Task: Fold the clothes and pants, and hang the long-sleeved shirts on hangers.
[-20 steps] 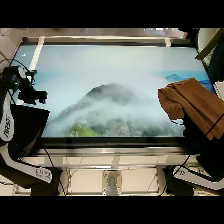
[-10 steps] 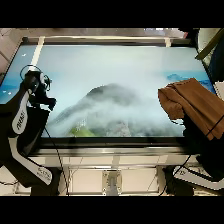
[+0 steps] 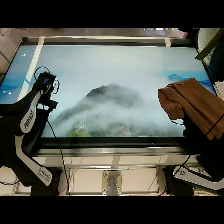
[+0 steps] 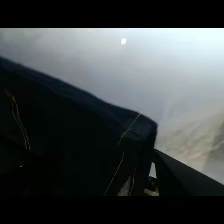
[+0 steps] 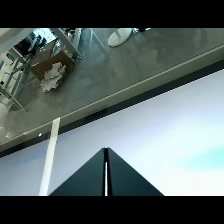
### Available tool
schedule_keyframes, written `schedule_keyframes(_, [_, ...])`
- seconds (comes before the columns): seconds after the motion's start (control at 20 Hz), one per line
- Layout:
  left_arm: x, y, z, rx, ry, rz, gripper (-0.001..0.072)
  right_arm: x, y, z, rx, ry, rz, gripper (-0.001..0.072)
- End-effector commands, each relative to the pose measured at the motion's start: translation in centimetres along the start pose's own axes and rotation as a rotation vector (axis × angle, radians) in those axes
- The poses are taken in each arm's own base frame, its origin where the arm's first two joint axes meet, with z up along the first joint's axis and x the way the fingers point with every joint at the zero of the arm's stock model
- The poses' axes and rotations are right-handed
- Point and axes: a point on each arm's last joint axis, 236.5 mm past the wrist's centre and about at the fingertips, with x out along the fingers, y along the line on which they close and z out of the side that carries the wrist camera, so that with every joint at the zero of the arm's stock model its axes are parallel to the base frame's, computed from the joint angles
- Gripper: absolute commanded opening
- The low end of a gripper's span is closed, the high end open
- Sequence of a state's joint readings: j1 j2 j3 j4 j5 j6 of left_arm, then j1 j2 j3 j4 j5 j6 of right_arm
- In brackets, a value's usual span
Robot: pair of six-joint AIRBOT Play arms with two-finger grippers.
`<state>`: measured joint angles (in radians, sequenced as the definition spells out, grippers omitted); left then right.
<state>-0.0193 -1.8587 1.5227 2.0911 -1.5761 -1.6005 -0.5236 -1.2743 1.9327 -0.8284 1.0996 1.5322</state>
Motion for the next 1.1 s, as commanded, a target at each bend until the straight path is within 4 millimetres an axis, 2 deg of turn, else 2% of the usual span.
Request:
schedule_keyframes(0.0, [0.9, 0.5, -1.0, -0.060, 0.056, -0.007, 0.0670, -0.1, -0.7, 0.0, -0.018, 0.000, -0.031, 0.0010])
schedule_keyframes(0.15, [1.7, 0.1, -1.1, -0.081, 0.079, -0.021, 0.0667, -0.1, -0.7, 0.0, -0.017, 0.002, -0.031, 0.0010])
schedule_keyframes(0.3, [2.4, -0.5, -1.0, -0.070, 0.094, -0.033, 0.0543, -0.1, -0.7, -0.1, -0.017, 0.006, -0.031, 0.0010])
schedule_keyframes(0.4, [3.1, -0.6, -0.7, -0.070, 0.095, -0.037, 0.0543, -0.1, -0.7, -0.2, -0.017, 0.009, -0.030, 0.0009])
schedule_keyframes(0.45, [3.4, -0.7, -0.7, -0.069, 0.103, -0.037, 0.0493, -0.1, -0.7, -0.2, -0.016, 0.011, -0.029, 0.0010])
schedule_keyframes(0.55, [3.7, -0.6, -0.7, -0.051, 0.109, -0.040, 0.0106, -0.1, -0.7, -0.2, -0.016, 0.011, -0.029, 0.0009])
schedule_keyframes(0.6, [3.8, -0.6, -0.6, -0.031, 0.108, -0.041, 0.0028, -0.1, -0.7, -0.2, -0.016, 0.011, -0.029, 0.0009])
schedule_keyframes(0.75, [3.8, -0.4, -0.9, -0.015, 0.116, -0.045, 0.0028, -0.1, -0.7, -0.2, -0.016, 0.011, -0.029, 0.0009])
schedule_keyframes(0.85, [2.7, -0.8, -1.0, 0.020, 0.105, -0.058, 0.0028, -0.1, -0.7, -0.2, -0.017, 0.010, -0.030, 0.0010])
schedule_keyframes(0.9, [1.4, -1.4, -0.6, 0.029, 0.065, -0.079, 0.0028, -0.1, -0.7, -0.2, -0.018, 0.011, -0.032, 0.0009])
schedule_keyframes(0.95, [-0.3, -2.4, 0.1, 0.030, 0.007, -0.113, 0.0028, -0.1, -0.7, -0.3, -0.019, 0.013, -0.033, 0.0009])
schedule_keyframes(1.05, [-5.8, -5.9, 2.3, 0.040, -0.176, -0.240, 0.0028, -0.3, -0.6, -1.2, -0.027, 0.056, -0.035, 0.0009])
